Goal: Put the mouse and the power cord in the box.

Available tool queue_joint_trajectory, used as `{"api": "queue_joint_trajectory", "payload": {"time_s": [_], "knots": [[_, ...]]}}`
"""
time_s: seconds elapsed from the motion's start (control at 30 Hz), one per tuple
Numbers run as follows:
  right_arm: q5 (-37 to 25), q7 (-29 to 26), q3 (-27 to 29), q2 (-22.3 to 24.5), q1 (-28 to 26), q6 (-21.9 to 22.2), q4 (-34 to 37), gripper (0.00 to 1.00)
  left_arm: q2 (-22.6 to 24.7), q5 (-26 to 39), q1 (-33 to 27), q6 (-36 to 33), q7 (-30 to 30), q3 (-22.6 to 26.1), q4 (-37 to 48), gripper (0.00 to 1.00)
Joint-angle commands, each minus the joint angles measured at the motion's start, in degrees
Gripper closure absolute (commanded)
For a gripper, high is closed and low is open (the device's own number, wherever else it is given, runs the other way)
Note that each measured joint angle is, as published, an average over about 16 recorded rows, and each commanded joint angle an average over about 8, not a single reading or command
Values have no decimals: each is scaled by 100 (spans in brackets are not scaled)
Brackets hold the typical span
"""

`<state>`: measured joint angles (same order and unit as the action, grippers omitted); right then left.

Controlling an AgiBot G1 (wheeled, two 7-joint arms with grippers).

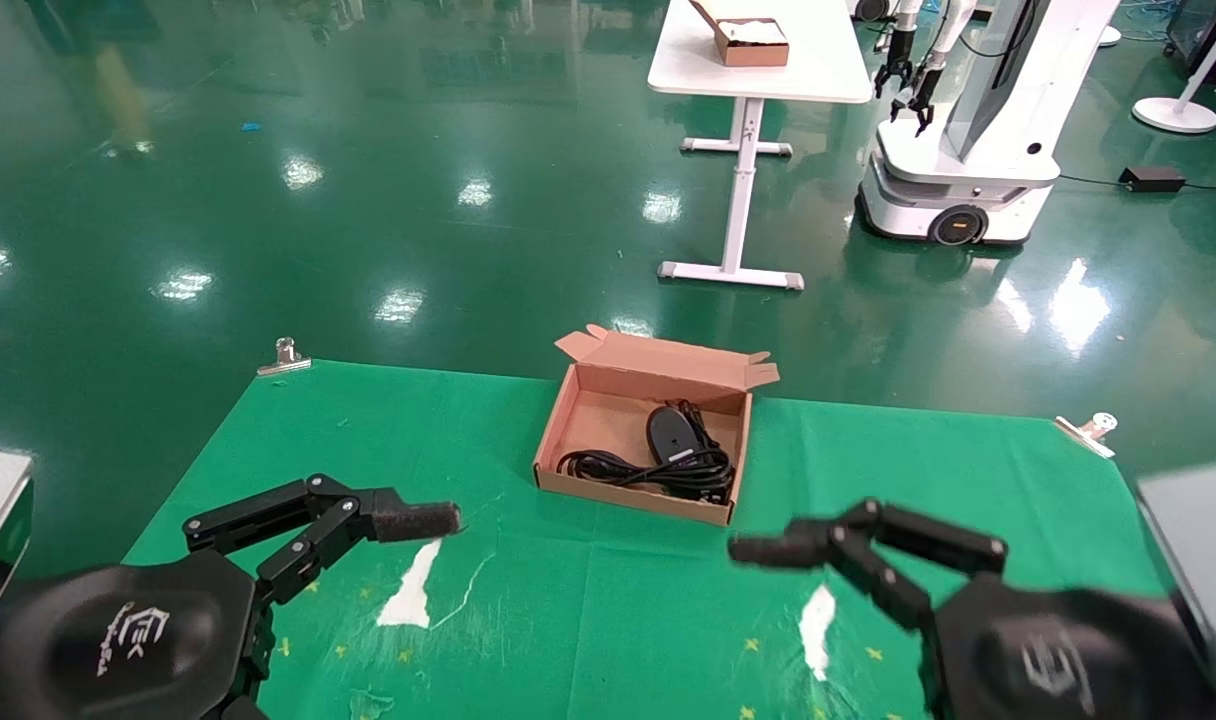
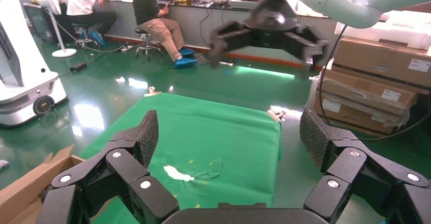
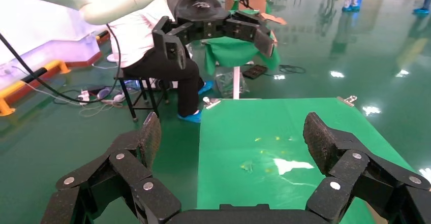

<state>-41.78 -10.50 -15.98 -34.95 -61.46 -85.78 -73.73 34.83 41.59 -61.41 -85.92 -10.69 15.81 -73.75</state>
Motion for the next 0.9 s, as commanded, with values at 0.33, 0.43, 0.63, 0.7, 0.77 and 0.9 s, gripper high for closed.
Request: {"api": "queue_joint_trajectory", "payload": {"time_s": [0.33,0.43,0.63,0.7,0.77,0.9], "knots": [[48,-85,30,50,69,-35,-111,0,-16,-19,13,-15,-9,-16,-12,0],[36,-70,22,38,52,-26,-82,0,-8,-9,7,-8,-8,-8,-4,0],[19,-49,12,20,27,-11,-42,0,2,4,-2,5,-7,3,7,0],[15,-45,10,15,21,-7,-32,0,4,7,-4,8,-7,5,9,0],[11,-41,8,12,17,-5,-23,0,6,10,-6,10,-6,8,10,0],[6,-35,4,6,9,0,-10,0,9,15,-8,14,-5,11,12,0]]}}
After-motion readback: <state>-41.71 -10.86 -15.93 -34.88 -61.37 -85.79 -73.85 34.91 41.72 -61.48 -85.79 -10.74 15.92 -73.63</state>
